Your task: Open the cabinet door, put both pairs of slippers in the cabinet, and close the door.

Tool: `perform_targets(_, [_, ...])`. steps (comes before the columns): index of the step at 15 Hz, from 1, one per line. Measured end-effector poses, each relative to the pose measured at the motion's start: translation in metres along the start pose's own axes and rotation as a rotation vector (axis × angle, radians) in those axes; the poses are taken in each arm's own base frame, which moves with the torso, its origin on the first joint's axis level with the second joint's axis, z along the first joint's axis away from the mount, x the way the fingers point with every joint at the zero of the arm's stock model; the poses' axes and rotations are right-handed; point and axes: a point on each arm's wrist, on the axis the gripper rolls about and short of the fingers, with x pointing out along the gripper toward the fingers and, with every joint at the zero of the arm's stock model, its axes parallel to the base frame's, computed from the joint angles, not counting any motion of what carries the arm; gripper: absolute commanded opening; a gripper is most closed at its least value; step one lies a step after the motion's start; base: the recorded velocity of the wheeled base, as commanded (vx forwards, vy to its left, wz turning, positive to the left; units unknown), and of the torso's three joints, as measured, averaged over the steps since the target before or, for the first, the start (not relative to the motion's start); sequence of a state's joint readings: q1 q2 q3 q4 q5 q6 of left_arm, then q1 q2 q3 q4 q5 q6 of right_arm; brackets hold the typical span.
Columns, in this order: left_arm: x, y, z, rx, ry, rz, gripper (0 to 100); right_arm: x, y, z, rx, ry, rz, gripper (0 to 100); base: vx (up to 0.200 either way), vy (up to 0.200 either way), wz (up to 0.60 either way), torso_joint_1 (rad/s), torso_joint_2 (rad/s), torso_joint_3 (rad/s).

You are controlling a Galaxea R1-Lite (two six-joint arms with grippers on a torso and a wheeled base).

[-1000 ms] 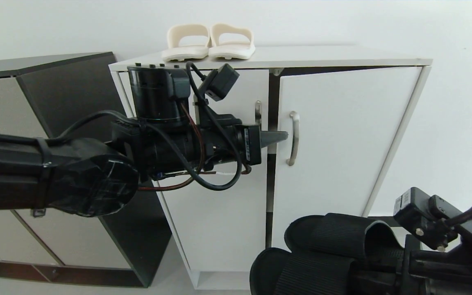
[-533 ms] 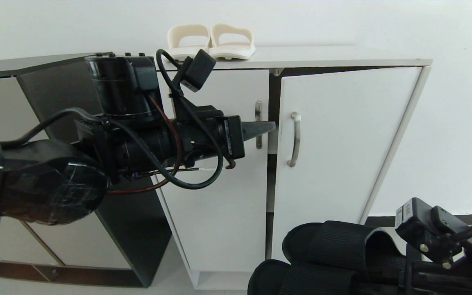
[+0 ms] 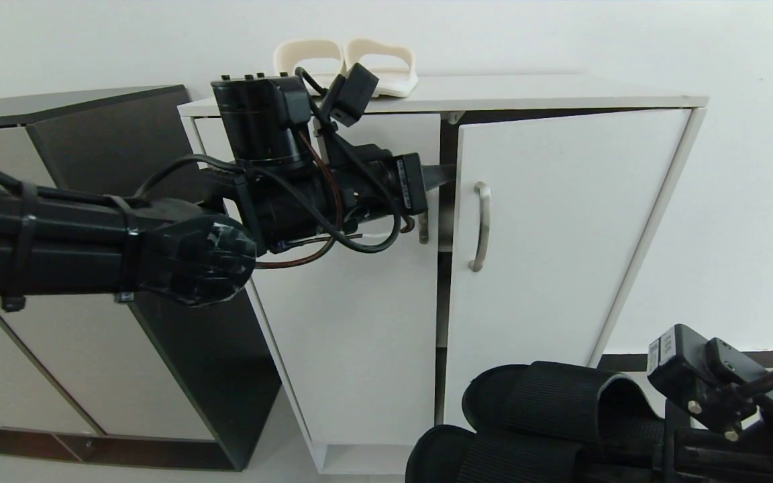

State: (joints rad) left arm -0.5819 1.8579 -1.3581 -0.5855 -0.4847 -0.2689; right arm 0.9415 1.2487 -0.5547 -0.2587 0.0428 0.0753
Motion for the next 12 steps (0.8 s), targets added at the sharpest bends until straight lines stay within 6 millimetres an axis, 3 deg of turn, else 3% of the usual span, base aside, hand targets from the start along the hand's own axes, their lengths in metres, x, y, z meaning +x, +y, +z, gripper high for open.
perform_targets(3, [0.011, 0.008, -0.003, -0.002, -0.001, 0.004, 0, 0.001, 0.0, 0.0, -0.001, 0.004, 0.002, 0, 0.0, 0.0, 0.0, 0.0, 0.0, 0.0])
perform_targets(8, [0.017, 0.01, -0.009, -0.01, 0.007, 0.022, 0, 0.002, 0.007, -0.003, -0.015, 0.02, 0.033, 0, -0.2, 0.0, 0.0, 0.001, 0.0, 0.007])
perform_targets(12, [0.018, -0.03, -0.019, -0.013, 0.035, -0.042, 0, 0.003, 0.008, -0.004, -0.019, 0.026, 0.04, 0, -0.2, 0.0, 0.0, 0.0, 0.0, 0.002])
